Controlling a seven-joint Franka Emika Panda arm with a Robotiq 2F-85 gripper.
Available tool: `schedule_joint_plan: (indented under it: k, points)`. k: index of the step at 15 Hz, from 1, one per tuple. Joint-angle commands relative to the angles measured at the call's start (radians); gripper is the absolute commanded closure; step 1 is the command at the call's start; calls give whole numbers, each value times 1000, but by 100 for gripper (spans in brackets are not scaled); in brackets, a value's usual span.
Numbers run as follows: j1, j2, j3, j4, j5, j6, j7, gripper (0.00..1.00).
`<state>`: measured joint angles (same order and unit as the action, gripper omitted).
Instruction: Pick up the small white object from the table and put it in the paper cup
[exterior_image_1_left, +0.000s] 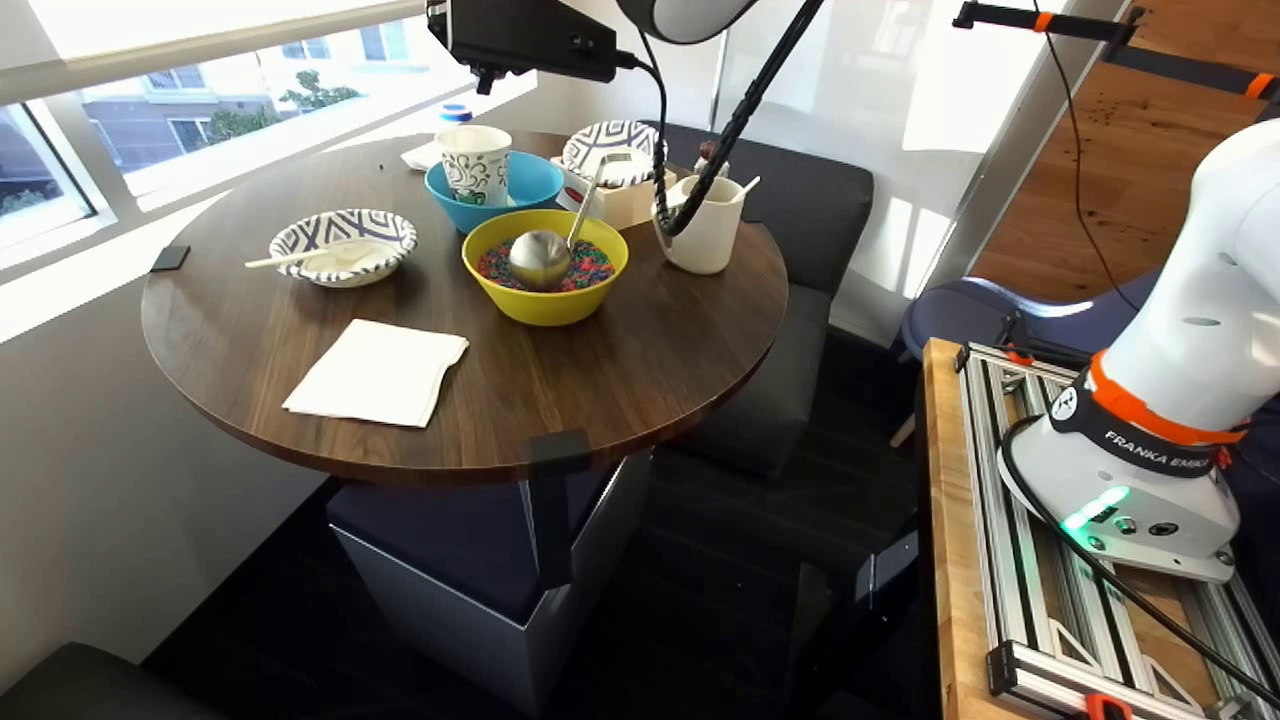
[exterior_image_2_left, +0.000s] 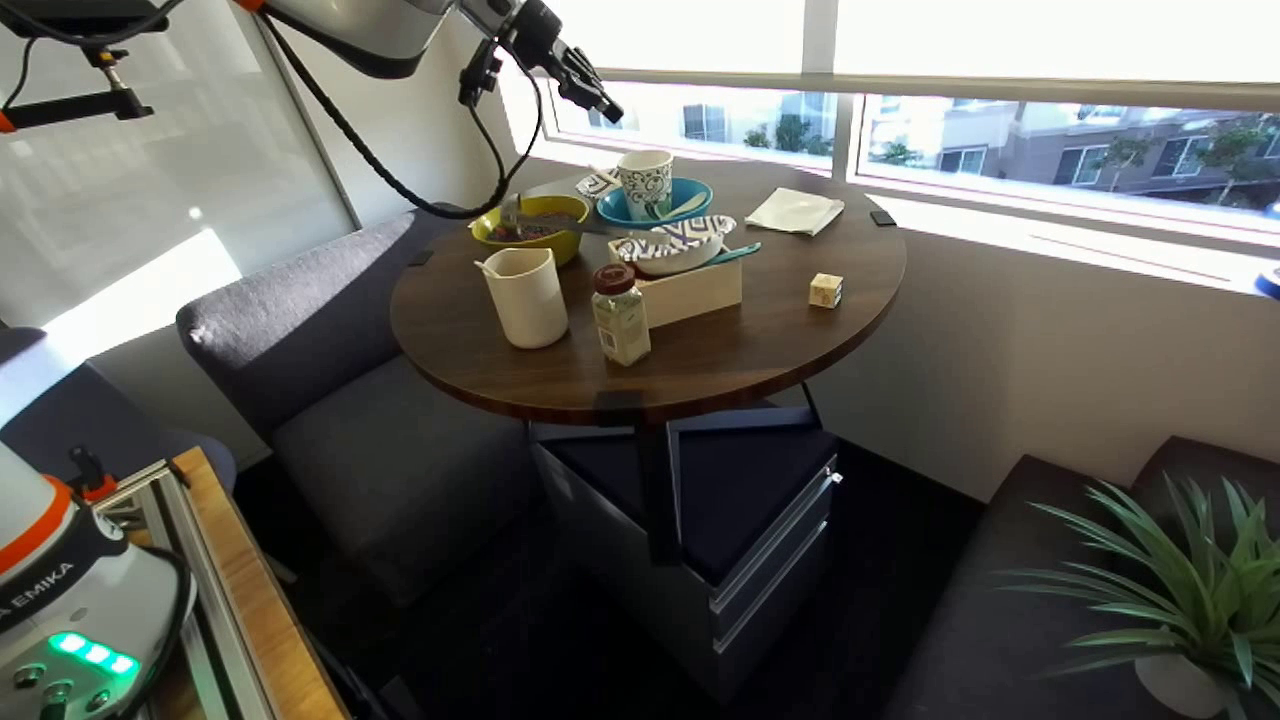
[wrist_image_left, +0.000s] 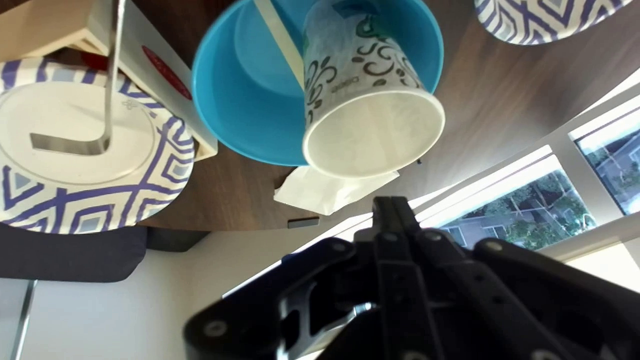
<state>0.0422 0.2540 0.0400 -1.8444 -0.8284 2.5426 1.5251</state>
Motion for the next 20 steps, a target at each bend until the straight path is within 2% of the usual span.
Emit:
schedule_joint_plan:
  k: [1,2,3,8,11,13,14,15,16,18,19,20]
  points:
    - [22,61,-37,52,35,35,-34,100]
    - [20,67,-37,53,60,34,-54,82]
    - [24,76,-44,59,63,31,-56,72]
    - [38,97,-68,66,105,28,-81,37]
    - [39,70,-78,48,147,21,-94,13]
    - [11,-1,-54,-11,261,40,-176,1]
    - [-10,-57,-23,-62,367,21,-293,0]
    - [-5,-95,-23,-93,420,12,-362,0]
    - [-51,-146,40,-143,473,2,-453,0]
    - [-50,-238,57,-224,594,-40,-617,0]
    - [-17,-288,26,-265,627,-69,-695,0]
    - [-15,-336,21,-313,630,-85,-760,0]
